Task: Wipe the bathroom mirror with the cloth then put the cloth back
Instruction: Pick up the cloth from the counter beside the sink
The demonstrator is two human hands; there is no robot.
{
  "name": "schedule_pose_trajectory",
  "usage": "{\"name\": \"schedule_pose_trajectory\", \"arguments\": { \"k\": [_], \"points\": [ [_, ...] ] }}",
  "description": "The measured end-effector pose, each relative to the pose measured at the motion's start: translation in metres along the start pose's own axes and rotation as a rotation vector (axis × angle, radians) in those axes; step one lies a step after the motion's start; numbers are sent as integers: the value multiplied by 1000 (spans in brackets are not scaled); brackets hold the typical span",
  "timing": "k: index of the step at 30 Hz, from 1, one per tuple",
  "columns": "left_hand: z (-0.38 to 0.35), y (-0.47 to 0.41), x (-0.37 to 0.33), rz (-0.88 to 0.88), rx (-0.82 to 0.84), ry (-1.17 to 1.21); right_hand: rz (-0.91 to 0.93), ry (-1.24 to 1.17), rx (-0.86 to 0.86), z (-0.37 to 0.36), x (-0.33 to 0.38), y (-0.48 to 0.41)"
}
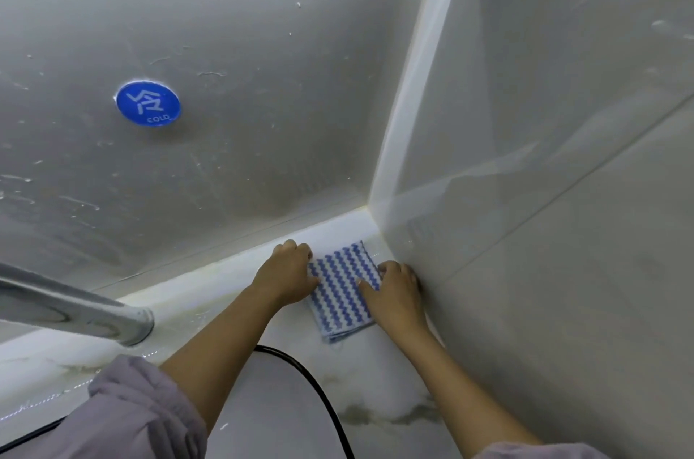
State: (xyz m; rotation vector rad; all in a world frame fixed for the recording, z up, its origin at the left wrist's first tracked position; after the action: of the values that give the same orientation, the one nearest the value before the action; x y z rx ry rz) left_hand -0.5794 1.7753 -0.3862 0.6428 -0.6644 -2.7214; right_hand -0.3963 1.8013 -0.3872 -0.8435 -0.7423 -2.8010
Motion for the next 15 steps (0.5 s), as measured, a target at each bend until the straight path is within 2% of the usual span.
{"name": "schedule_pose_trajectory", "arguments": {
  "k": [10,15],
  "points": [
    [-7,-5,7,-3,59,13,-19,35,57,-13,6,-11],
    [-6,-1,7,-23,80,129,14,-28,64,-14,9,-12]
  ]
}}
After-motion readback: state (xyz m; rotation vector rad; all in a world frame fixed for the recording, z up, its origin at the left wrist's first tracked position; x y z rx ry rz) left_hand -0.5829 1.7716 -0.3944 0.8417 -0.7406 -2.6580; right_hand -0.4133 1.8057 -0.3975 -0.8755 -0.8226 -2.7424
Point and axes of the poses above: each hand's wrist, its own y-axis away from the middle knuckle, its own z-axis out of the back of the hand, x = y × z, the point moved 4 cm from there along -y, towards the middle knuckle, and after that the axes turned 6 degrees about x, right-handed, at the moved point
